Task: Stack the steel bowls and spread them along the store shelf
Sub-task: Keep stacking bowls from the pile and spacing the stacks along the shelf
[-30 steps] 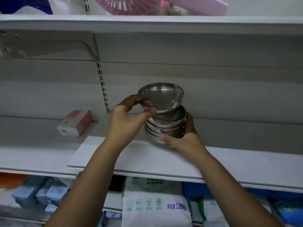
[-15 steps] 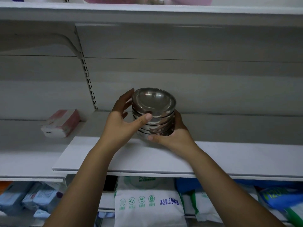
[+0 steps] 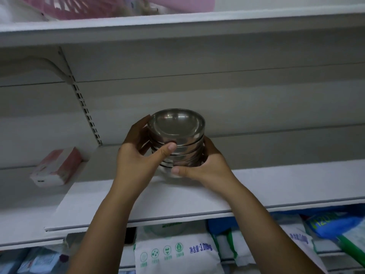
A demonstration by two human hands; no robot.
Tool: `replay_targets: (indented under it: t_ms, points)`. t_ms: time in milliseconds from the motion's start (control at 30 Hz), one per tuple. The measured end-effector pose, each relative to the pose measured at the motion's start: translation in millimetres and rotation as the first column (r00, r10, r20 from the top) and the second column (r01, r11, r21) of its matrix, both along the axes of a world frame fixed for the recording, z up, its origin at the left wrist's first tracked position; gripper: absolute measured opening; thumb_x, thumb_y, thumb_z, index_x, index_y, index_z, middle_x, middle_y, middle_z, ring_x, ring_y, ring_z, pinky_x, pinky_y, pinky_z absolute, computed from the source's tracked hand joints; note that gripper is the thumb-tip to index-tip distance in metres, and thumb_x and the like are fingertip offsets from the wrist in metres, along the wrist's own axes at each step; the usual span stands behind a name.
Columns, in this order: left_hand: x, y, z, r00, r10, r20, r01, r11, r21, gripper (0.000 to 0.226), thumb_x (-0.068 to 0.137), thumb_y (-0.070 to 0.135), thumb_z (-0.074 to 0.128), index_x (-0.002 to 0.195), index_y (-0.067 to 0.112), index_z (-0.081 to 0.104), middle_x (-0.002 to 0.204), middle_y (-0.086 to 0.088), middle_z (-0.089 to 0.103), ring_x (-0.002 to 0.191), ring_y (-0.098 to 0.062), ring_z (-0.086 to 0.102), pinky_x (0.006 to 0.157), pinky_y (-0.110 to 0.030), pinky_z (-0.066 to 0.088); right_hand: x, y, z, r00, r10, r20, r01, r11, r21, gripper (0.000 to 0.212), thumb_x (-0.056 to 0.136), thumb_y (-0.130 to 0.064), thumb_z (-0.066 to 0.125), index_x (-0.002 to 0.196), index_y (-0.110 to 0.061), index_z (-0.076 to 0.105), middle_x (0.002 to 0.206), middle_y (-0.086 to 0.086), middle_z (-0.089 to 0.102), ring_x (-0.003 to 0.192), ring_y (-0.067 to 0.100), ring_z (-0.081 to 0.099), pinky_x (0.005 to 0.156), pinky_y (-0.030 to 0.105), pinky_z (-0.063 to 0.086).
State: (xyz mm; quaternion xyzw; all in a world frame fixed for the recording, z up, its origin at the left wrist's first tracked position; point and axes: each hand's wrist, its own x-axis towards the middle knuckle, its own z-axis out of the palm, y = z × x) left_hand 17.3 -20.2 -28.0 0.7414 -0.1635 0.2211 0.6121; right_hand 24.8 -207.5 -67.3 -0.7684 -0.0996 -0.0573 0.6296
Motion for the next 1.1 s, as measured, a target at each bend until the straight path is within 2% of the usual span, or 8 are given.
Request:
replay_targets:
  t_ms: [200,400,533,667,767,867,967,1100]
  points:
    - [-5,-49,5,0.996,-0.088,0.009,0.089,0.996,-0.031,0.073,0.071,0.042,0.082,0.138,0.035,0.053,0.130,0.005,0.068,0.121,-0.011,0.064,0.102,-0.043,0.054,-23,-51,15,0.997,-0.072,0.011,0.072,0.997,-0.003,0.088,0.059,-0.027,0.099,0.133,-0.038,0.053,0.116,-0.023,0.070,0.106,-0.009,0.064,0.081,0.010,0.053]
    - [-14,-130,10,0.981,-0.196,-0.009,0.196,0.980,-0.044,0.070,0.071,0.043,0.081,0.135,0.038,0.053,0.129,0.011,0.067,0.121,-0.007,0.063,0.102,-0.037,0.054,-55,-129,21,0.982,-0.190,0.011,0.190,0.982,-0.007,0.084,0.057,-0.030,0.099,0.126,-0.045,0.052,0.111,-0.039,0.065,0.104,-0.016,0.062,0.079,0.004,0.050]
    - [-24,-191,13,0.964,-0.264,-0.022,0.261,0.961,-0.088,0.072,0.070,0.041,0.084,0.134,0.039,0.054,0.130,0.011,0.067,0.121,-0.006,0.063,0.103,-0.041,0.054,-79,-181,26,0.962,-0.274,0.020,0.274,0.962,0.005,0.087,0.054,-0.031,0.099,0.129,-0.039,0.055,0.116,-0.027,0.070,0.108,-0.007,0.066,0.084,0.011,0.053]
    - [-44,-267,17,0.944,-0.329,-0.021,0.323,0.936,-0.137,0.066,0.072,0.028,0.087,0.130,0.038,0.056,0.125,0.012,0.069,0.119,-0.005,0.064,0.104,-0.039,0.053,-109,-251,34,0.938,-0.345,0.021,0.344,0.939,0.015,0.081,0.054,-0.022,0.097,0.126,-0.029,0.060,0.111,-0.021,0.074,0.103,-0.002,0.070,0.081,0.014,0.054]
    - [-62,-326,17,0.931,-0.364,-0.025,0.353,0.916,-0.188,0.065,0.068,0.039,0.085,0.126,0.042,0.056,0.122,0.015,0.069,0.118,-0.005,0.064,0.104,-0.038,0.053,-135,-308,40,0.925,-0.380,0.024,0.380,0.925,-0.011,0.082,0.052,-0.023,0.097,0.125,-0.030,0.061,0.112,-0.016,0.075,0.104,0.001,0.070,0.082,0.017,0.055]
    - [-83,-385,16,0.913,-0.407,-0.030,0.393,0.897,-0.202,0.071,0.067,0.043,0.084,0.132,0.038,0.055,0.125,0.013,0.068,0.120,-0.004,0.063,0.104,-0.036,0.053,-164,-364,41,0.906,-0.422,0.030,0.423,0.906,-0.020,0.082,0.052,-0.022,0.097,0.126,-0.027,0.061,0.113,-0.010,0.076,0.104,0.004,0.071,0.083,0.017,0.055]
    - [-107,-441,12,0.880,-0.475,-0.035,0.459,0.865,-0.203,0.070,0.071,0.041,0.089,0.133,0.035,0.055,0.127,0.013,0.067,0.119,-0.003,0.063,0.102,-0.030,0.053,-196,-418,39,0.879,-0.475,0.031,0.476,0.878,-0.041,0.081,0.056,-0.011,0.098,0.126,-0.028,0.060,0.111,-0.014,0.076,0.101,0.001,0.072,0.080,0.015,0.055]
    - [-132,-512,5,0.818,-0.573,-0.051,0.548,0.803,-0.236,0.073,0.066,0.035,0.085,0.132,0.031,0.057,0.128,0.010,0.067,0.119,-0.004,0.063,0.102,-0.028,0.053,-237,-481,35,0.824,-0.562,0.068,0.566,0.821,-0.075,0.086,0.055,-0.019,0.099,0.129,-0.033,0.057,0.114,-0.021,0.073,0.106,-0.002,0.069,0.085,0.015,0.053]
